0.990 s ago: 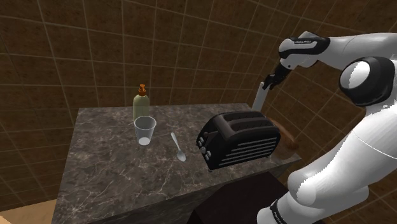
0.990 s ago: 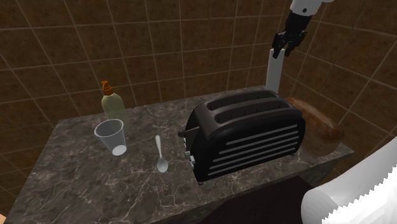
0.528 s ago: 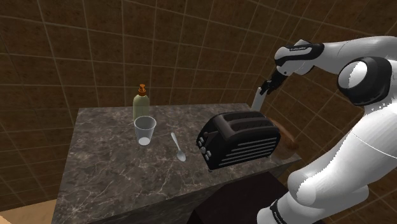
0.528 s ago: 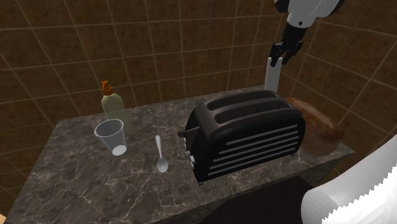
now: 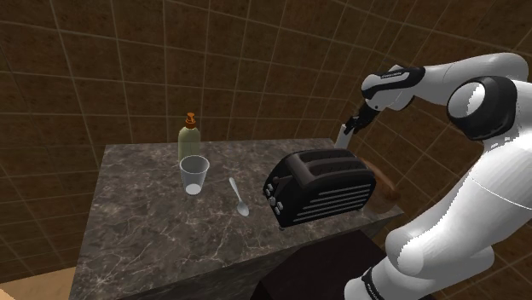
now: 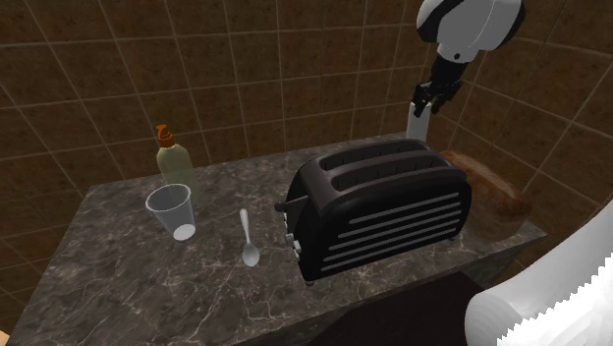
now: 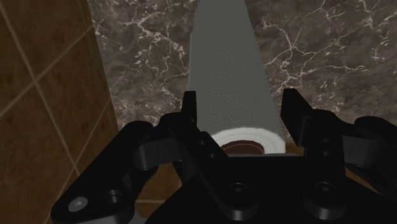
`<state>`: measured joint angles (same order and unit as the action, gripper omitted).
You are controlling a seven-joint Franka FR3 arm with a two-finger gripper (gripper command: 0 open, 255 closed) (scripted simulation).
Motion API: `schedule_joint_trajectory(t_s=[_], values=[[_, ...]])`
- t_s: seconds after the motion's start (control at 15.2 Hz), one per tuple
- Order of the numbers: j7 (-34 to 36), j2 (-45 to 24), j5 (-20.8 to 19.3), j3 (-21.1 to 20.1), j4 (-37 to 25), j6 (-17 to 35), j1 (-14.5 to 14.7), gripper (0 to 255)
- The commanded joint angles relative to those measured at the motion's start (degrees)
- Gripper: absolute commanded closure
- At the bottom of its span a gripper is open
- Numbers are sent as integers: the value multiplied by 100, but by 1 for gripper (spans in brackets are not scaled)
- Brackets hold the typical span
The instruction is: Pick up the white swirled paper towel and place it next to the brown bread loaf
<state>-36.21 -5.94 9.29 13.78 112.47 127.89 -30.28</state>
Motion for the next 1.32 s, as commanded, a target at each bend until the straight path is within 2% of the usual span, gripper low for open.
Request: schedule_joint_trajectory(t_s=[0.0, 0.53, 0.59, 0.92, 1.19, 1.25], values=[[-34, -62, 35, -4, 72, 134, -3, 255], [-49, -87, 50, -7, 109, 193, -4, 255], [-49, -87, 50, -7, 109, 193, -4, 0], [-49, -87, 50, -6, 109, 193, -5, 0], [62, 294, -119, 33, -151, -429, -13, 0], [62, 294, -119, 32, -151, -429, -14, 0]])
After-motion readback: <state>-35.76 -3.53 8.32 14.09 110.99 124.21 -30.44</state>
